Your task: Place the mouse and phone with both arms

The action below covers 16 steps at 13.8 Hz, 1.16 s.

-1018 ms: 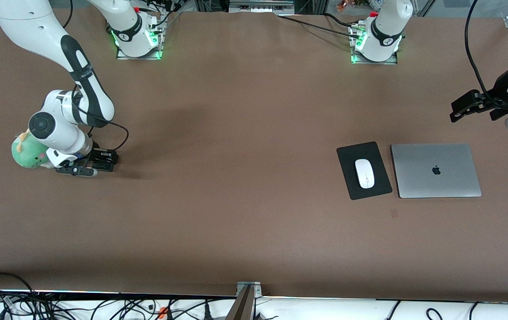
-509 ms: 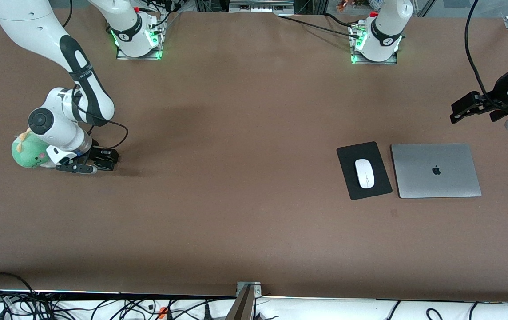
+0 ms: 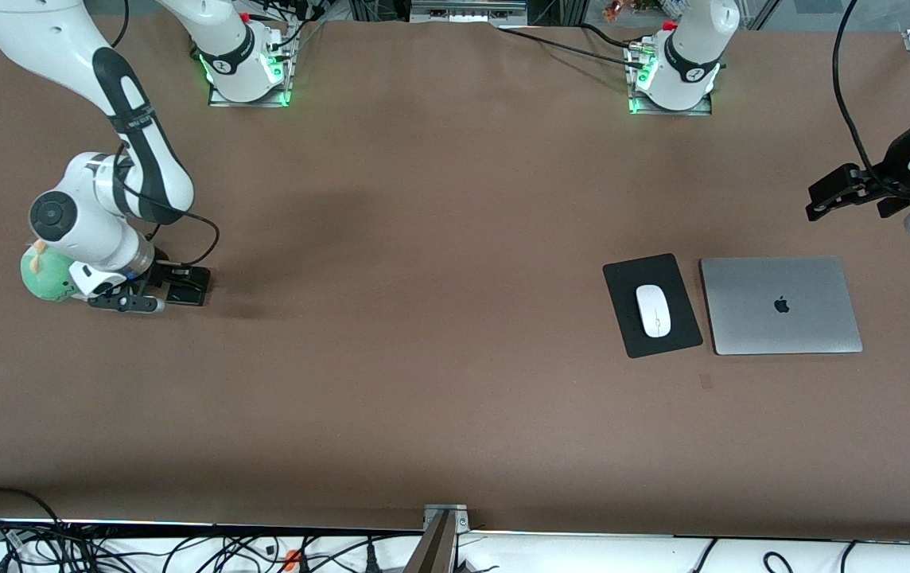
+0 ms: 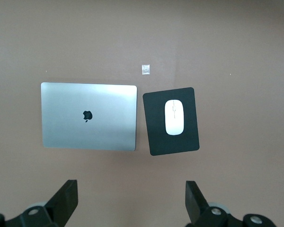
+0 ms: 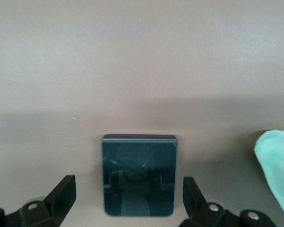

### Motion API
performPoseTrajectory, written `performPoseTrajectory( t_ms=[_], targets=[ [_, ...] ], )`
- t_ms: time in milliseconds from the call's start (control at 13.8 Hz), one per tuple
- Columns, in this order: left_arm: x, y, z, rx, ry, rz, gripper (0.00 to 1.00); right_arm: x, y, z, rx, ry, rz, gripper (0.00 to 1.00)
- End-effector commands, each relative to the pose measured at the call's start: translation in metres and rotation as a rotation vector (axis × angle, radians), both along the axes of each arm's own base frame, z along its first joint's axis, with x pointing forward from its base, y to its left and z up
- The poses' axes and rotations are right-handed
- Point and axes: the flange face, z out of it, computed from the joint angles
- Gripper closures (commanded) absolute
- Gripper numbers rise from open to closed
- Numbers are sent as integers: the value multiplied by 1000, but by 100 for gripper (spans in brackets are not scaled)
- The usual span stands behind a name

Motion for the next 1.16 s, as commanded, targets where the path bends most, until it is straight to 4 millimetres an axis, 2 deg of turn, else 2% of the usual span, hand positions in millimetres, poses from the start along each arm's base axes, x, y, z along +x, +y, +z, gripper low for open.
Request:
performPoseTrajectory(
  t_ms=[0,145,582,800,945,1018,1091],
  targets=[
    [3,2,5,4,-10,-24,0,18,1,49,39,1,8,0],
    [3,2,5,3,-10,-24,0,23,3,78,48,-11,11,0],
    [3,3,5,4,-10,-24,0,14,12,205,86,-43,32,0],
    [3,3,5,4,-10,-24,0,-4,16,270,103,-63,44,0],
    [3,3,5,4,-10,-24,0,-21,20,295,113,-40,37,0],
    [3,3,5,4,-10,-24,0,-23,30,312,106,-46,49,0],
    [3,3,5,4,-10,-24,0,-23,31,333,97,-57,46,0]
  ],
)
